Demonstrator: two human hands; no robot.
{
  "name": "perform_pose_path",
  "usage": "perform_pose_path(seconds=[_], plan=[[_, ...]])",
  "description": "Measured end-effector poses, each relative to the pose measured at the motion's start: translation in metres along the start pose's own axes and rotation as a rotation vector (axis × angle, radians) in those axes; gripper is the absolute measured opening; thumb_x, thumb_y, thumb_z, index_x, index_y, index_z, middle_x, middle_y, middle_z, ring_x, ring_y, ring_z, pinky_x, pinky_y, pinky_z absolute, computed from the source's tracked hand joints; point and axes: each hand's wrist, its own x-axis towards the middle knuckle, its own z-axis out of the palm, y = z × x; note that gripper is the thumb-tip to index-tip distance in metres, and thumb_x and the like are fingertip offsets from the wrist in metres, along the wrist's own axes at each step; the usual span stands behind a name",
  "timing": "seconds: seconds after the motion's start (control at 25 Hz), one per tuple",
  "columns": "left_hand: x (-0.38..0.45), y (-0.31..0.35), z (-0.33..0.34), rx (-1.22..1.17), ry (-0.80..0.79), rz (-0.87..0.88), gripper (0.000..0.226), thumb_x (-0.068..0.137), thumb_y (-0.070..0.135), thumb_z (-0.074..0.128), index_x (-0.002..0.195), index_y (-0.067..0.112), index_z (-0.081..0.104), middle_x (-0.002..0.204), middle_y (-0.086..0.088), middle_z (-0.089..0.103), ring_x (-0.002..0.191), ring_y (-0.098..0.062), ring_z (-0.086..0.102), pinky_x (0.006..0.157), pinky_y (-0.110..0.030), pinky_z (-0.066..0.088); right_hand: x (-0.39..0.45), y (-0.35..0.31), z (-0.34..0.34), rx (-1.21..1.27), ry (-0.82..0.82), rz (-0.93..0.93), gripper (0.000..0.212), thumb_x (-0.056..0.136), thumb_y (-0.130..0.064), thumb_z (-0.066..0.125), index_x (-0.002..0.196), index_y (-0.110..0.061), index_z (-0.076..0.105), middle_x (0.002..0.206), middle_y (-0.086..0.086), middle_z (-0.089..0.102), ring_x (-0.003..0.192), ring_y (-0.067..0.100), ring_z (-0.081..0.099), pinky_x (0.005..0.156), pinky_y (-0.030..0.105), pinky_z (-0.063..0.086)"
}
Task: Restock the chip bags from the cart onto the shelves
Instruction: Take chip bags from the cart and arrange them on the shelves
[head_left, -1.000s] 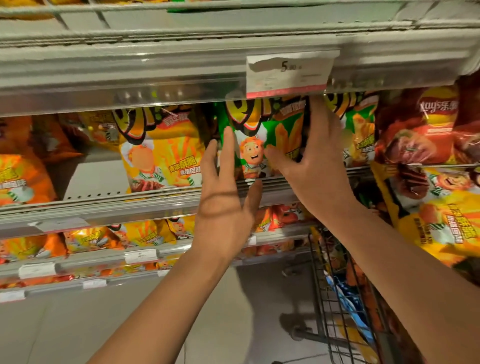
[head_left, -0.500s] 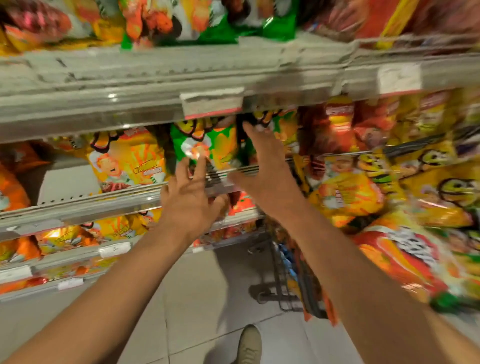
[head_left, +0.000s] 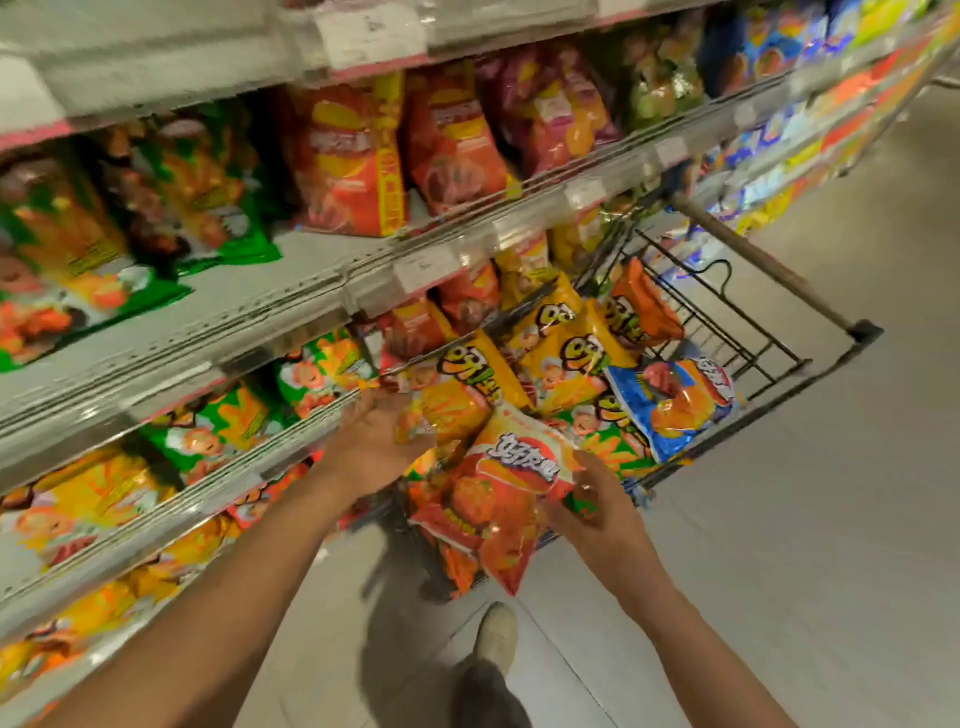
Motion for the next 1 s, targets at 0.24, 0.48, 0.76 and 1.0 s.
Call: perform_pose_path(seconds=[0.24, 0.48, 0.76, 1.0], plan=[[0.096, 0.023, 0.003, 0.125, -0.110, -0.014, 0.066, 0.092, 0.045, 0.067, 0.150, 0.024, 0.043, 0.152, -0.009, 0.034, 0.145, -0.029, 0.027, 0.120, -0.037, 0.026, 0.042, 0.049, -0.002, 0.299, -0.082, 0.271, 0.049, 0.086, -0.012, 0.080, 0.122, -0.035, 0.056, 0.114, -0.008, 0.072, 0.088, -0.007, 0.070, 0.067, 0.009, 0.053], [0.153, 0.011, 0.011, 0.317, -0.267, -0.089, 0.086, 0.086, 0.050, 0.072, 0.153, 0.014, 0.031, 0.155, -0.015, 0.027, 0.144, -0.032, 0.029, 0.114, -0.040, 0.035, 0.072, 0.055, 0.021, 0.492, -0.180, 0.637, 0.059, 0.086, -0.033, 0.080, 0.134, -0.027, 0.047, 0.120, -0.007, 0.066, 0.106, 0.020, 0.068, 0.089, 0.040, 0.058], [0.198, -0.011, 0.027, 0.254, -0.442, -0.047, 0.112, 0.077, 0.046, 0.083, 0.160, 0.016, 0.013, 0.164, -0.010, 0.023, 0.148, -0.030, 0.029, 0.116, -0.045, 0.036, 0.076, 0.056, 0.048, 0.575, -0.043, 0.770, 0.080, 0.076, -0.026, 0.088, 0.136, -0.029, 0.035, 0.113, -0.011, 0.060, 0.101, 0.016, 0.064, 0.097, 0.048, 0.055], [0.214, -0.028, 0.028, 0.062, -0.515, 0.041, 0.117, 0.066, 0.052, 0.089, 0.158, 0.022, 0.022, 0.160, -0.001, 0.035, 0.144, -0.027, 0.039, 0.114, -0.048, 0.039, 0.074, 0.047, 0.065, 0.728, 0.066, 0.795, 0.078, 0.073, -0.014, 0.090, 0.139, -0.020, 0.049, 0.125, 0.008, 0.071, 0.109, 0.034, 0.071, 0.094, 0.056, 0.058]])
